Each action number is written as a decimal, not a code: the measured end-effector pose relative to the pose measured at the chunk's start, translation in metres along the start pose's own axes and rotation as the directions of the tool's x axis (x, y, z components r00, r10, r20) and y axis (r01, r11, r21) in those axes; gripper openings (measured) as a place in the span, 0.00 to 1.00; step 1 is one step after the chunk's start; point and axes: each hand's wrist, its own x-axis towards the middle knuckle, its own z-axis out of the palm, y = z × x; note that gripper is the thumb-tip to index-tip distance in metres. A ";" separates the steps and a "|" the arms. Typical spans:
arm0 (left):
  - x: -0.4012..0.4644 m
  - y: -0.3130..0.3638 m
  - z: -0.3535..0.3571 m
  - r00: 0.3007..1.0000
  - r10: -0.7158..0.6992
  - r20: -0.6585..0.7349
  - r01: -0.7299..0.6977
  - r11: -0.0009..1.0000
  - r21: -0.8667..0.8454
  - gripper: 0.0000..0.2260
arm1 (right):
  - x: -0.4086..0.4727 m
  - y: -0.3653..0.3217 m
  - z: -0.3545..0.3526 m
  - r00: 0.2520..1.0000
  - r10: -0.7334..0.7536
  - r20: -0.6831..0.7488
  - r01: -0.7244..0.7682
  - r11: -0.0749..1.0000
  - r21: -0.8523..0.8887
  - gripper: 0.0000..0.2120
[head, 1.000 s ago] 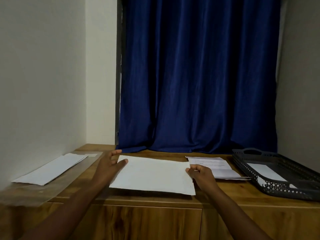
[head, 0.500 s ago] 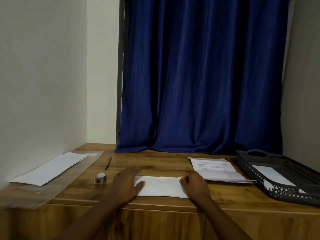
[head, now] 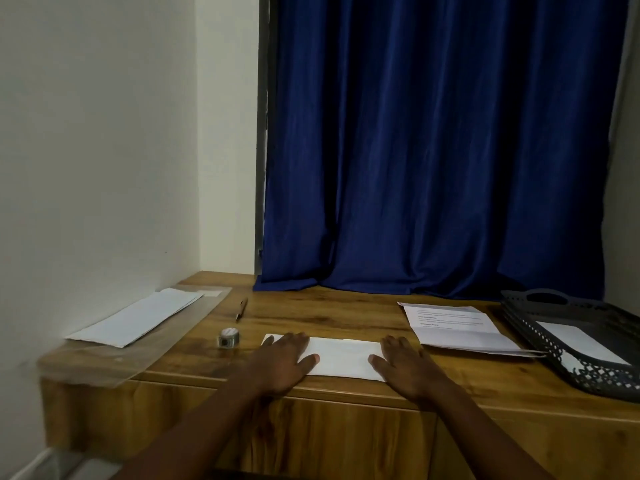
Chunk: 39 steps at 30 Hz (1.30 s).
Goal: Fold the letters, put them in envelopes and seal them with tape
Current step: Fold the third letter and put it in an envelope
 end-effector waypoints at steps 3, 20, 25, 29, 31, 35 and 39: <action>-0.005 -0.002 -0.002 0.997 0.024 -0.070 -0.035 0.987 -0.159 0.31 | -0.002 0.001 0.002 0.999 -0.005 -0.042 0.008 0.998 0.065 0.38; -0.043 -0.119 -0.033 0.936 -0.214 -0.281 0.089 0.912 -0.399 0.23 | -0.019 0.007 0.005 0.879 0.163 -0.449 0.204 0.722 0.661 0.23; -0.040 -0.103 -0.040 0.907 -0.234 -0.349 -0.008 0.822 -0.570 0.15 | -0.023 0.009 -0.010 0.794 0.356 -0.493 0.330 0.428 0.841 0.13; -0.025 -0.064 -0.043 0.889 -0.234 -0.393 -0.113 0.720 -0.684 0.14 | -0.025 0.008 -0.018 0.693 0.499 -0.520 0.398 0.337 0.853 0.11; -0.014 -0.040 -0.038 0.894 -0.222 -0.389 -0.151 0.667 -0.729 0.15 | -0.027 -0.007 -0.018 0.675 0.477 -0.563 0.420 0.380 0.824 0.11; 0.009 -0.003 -0.022 0.924 -0.159 -0.348 -0.186 0.608 -0.772 0.19 | -0.023 -0.043 -0.016 0.726 0.251 -0.640 0.476 0.488 0.731 0.11; 0.025 0.017 0.001 0.930 -0.108 -0.350 -0.221 0.597 -0.771 0.22 | -0.022 -0.079 -0.016 0.777 -0.011 -0.629 0.528 0.555 0.643 0.17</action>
